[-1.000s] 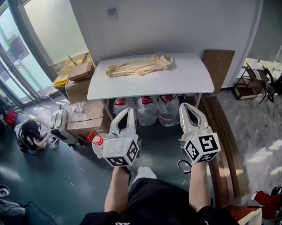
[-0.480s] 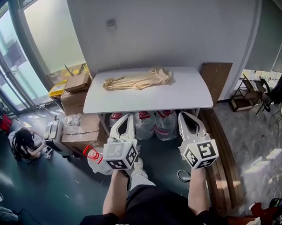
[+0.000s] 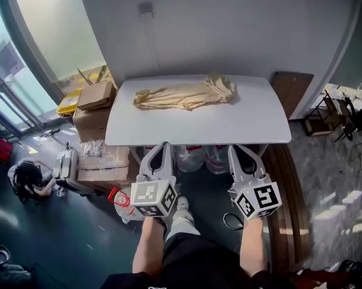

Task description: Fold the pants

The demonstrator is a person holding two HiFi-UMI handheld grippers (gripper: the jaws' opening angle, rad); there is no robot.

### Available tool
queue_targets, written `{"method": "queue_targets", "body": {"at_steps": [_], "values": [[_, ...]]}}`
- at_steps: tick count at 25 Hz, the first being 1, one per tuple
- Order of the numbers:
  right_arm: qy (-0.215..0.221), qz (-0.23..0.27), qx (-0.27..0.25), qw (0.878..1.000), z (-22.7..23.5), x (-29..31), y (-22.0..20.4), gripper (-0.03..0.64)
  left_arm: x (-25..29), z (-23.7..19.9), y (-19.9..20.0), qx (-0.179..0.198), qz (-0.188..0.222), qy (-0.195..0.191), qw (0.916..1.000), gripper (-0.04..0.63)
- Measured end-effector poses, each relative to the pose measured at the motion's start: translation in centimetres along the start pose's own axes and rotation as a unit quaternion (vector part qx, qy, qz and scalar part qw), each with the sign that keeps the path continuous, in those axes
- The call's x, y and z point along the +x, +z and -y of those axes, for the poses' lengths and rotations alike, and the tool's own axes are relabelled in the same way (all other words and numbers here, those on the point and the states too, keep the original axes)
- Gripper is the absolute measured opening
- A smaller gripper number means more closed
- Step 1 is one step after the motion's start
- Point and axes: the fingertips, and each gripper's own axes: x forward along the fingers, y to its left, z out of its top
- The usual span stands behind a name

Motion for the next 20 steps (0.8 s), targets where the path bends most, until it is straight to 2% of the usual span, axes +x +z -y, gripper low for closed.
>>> {"method": "queue_targets", "body": {"at_steps": [4,9,14,20], "values": [[-0.014,-0.020,-0.001,1.000,2.0,5.6,-1.0,0.003,5.4,-3.4,-0.9,-0.025,-0.015,-0.004,0.9996,0.000],[-0.022,-0.013,-0.009,1.000,3.0,14.1,-0.4,0.003,11.4,-8.8,0.0,-0.021,-0.013,-0.011,0.9996,0.000],[-0.010,-0.007,-0.005,1.000,2.6,22.4,-0.7,0.003,15.8,-14.5,1.0,-0.020,-0.018,-0.007,0.9996,0.000],[0.003,-0.020,-0.013,1.000,2.3,28.4,-1.4,0.003,19.6,-18.6,1.4,-0.032,-0.020,0.000,0.9993,0.000]]}}
